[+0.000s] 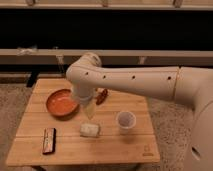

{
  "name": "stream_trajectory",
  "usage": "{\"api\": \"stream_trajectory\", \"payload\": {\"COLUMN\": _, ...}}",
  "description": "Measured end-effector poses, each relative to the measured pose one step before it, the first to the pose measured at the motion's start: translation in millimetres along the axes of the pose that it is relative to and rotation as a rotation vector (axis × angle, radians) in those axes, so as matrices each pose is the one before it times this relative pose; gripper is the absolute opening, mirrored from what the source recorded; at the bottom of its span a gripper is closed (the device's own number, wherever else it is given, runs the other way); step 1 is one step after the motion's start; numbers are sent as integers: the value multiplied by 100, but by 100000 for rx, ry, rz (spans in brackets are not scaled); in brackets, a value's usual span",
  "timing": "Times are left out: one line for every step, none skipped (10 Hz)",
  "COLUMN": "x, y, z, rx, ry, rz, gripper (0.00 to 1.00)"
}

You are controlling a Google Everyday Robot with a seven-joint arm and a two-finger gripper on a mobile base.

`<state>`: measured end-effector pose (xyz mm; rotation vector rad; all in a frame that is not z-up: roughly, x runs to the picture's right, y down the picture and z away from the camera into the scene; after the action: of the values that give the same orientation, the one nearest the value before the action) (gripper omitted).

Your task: Place the eraser in the ceramic cup

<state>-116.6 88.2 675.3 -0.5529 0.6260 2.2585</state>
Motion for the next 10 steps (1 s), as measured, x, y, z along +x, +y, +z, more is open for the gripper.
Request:
{"api": "stream_trajectory", "payload": {"x": -11, "y": -4, "z": 6, "rx": 6, "ry": -62, "rz": -23, "gripper": 80}}
{"api": "stream_trajectory", "payload": {"x": -22, "y": 9, "z": 7, "rx": 9, "ry": -282, "rz": -58, "gripper": 80}}
{"api": "stream_trajectory", "payload": {"x": 192, "y": 120, "z": 81, "rx": 480, "ry": -2438, "rz": -2422, "gripper": 80}}
{"api": "stream_trajectory", "payload": {"x": 896, "y": 425, "z": 89, "rx": 312, "ry": -1528, "rz": -3669, "gripper": 80}}
{"api": "stream_trajectory", "payload": {"x": 1335, "y": 605, "z": 89, "rx": -5, "ry": -1535, "rz": -4941, "gripper": 80}}
{"api": "stream_trajectory", "payload": {"x": 986, "y": 204, "z": -110, "rx": -386, "ry": -874, "rz": -3454, "gripper": 80}}
{"api": "stream_trajectory", "payload": {"x": 183, "y": 152, "z": -58, "rx": -461, "ry": -66, "rz": -740, "gripper": 80}}
{"api": "stream_trajectory", "payload": {"x": -25, "y": 6, "z": 9, "rx": -56, "ry": -46, "rz": -192, "gripper": 80}}
{"api": "stream_trajectory", "payload": {"x": 14, "y": 4, "z": 5, "rx": -15, "ry": 41, "rz": -58, "gripper": 80}}
{"api": "stream_trajectory", "payload": {"x": -25, "y": 57, "z": -36, "rx": -109, "ry": -48, "rz": -143, "gripper": 80}}
